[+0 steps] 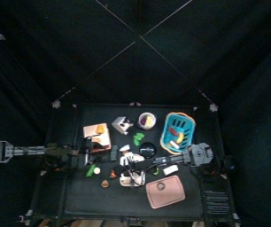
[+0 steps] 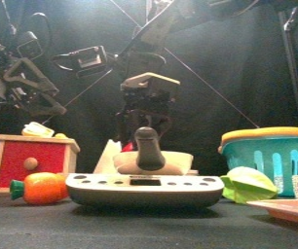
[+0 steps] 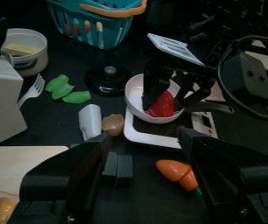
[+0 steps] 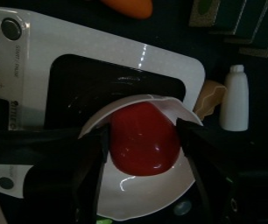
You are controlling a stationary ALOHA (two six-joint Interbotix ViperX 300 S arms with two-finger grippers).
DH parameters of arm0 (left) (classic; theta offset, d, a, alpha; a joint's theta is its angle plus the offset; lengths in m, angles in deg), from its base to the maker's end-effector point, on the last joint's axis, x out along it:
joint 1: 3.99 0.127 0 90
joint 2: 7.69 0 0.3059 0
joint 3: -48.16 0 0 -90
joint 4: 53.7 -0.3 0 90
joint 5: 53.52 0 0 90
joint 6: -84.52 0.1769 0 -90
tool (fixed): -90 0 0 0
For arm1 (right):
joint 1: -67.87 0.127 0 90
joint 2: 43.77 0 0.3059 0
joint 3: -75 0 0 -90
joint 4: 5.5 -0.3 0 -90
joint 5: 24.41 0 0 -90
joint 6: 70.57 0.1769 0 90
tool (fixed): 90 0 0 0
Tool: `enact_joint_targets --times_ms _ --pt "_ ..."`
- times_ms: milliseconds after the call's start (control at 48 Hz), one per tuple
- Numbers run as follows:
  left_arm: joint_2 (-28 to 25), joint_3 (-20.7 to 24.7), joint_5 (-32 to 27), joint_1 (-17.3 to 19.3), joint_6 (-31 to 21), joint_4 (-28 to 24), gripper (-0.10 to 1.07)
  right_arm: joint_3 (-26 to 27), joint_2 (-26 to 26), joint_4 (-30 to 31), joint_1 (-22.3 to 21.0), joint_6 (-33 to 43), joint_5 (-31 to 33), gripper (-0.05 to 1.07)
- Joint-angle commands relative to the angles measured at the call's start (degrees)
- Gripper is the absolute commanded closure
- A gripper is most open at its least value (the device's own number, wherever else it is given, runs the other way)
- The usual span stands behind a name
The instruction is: Grab apple
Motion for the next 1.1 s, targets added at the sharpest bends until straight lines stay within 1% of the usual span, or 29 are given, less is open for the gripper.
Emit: enact_joint_targets --times_ms 0,62,167,500,688,771,833,958,1083 --pt "-0.2 0.7 0.4 0.2 0.1 0.1 0.02 0.2 1.5 -0.4 -0.6 0.1 -0.6 0.21" --pt "-0.1 0.7 0.4 0.2 0.1 0.2 0.02 0.2 1.5 -0.6 -0.7 0.1 -0.6 0.26" --pt "-0.2 0.7 0.4 0.2 0.1 0.2 0.02 0.5 1.9 -0.9 -0.7 0.2 -0.6 0.3" --pt "0.0 0.5 0.4 0.2 0.1 0.2 0.02 1.5 6.0 -2.6 -1.1 0.4 -1.0 0.3" --pt "1.2 0.3 0.4 0.2 0.1 0.1 0.02 1.7 7.9 -2.8 -1.8 0.6 -1.6 0.3" --pt "2.3 -0.1 0.4 0.3 0.1 0.2 0.02 1.5 8.3 -4.0 -2.6 0.6 -1.9 0.3" --pt "3.1 -0.4 0.3 0.4 0.1 0.2 0.02 1.6 8.7 -5.8 -3.4 0.6 -3.1 0.3" --pt "4.7 -1.1 0.4 0.9 0.0 0.2 0.02 1.0 9.7 -9.9 -5.3 0.4 -8.0 0.3" --pt "5.8 -1.3 0.4 0.9 0.0 0.5 0.02 -0.4 10.8 -11.3 -6.1 0.5 -11.8 0.3"
